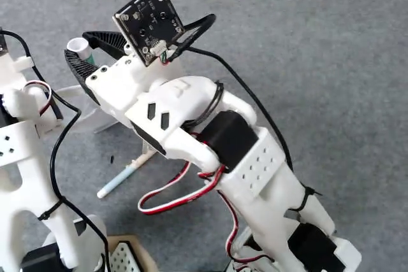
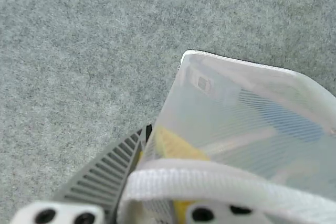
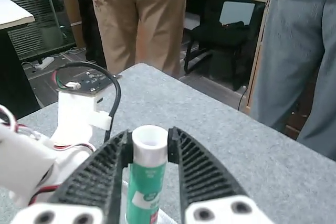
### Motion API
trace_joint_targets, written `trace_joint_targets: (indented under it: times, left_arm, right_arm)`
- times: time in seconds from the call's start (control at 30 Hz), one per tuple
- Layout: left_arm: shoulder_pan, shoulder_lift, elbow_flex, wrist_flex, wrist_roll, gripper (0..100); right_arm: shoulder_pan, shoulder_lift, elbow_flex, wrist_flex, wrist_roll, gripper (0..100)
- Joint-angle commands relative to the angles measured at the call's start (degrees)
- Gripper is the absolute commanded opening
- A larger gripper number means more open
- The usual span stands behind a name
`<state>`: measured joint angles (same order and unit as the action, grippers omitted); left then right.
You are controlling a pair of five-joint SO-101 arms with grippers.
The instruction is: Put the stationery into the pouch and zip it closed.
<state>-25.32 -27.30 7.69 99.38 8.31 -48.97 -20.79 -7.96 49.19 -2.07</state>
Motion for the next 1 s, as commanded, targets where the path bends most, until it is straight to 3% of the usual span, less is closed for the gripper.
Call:
trace_joint_targets:
  times: [0.0,0.5,0.7,0.97]
  left_arm:
    - [-1.7,0.6,-0.7,0.5,0.5,3]
    - [-1.6,0.2,0.0,0.1,0.5,3]
    - [-1.5,0.6,0.0,0.0,0.5,3]
    - [-1.4,0.6,0.0,0.0,0.5,3]
  right_arm:
    - [-0.4,0.0,0.7,-4.1,-0.9,1.1]
    - [4.4,-6.1,20.0,-6.9,-1.2,1.1]
    - [2.5,-8.5,22.4,-1.9,7.7,1.8]
    - [1.6,-8.6,22.2,1.8,10.4,18.7]
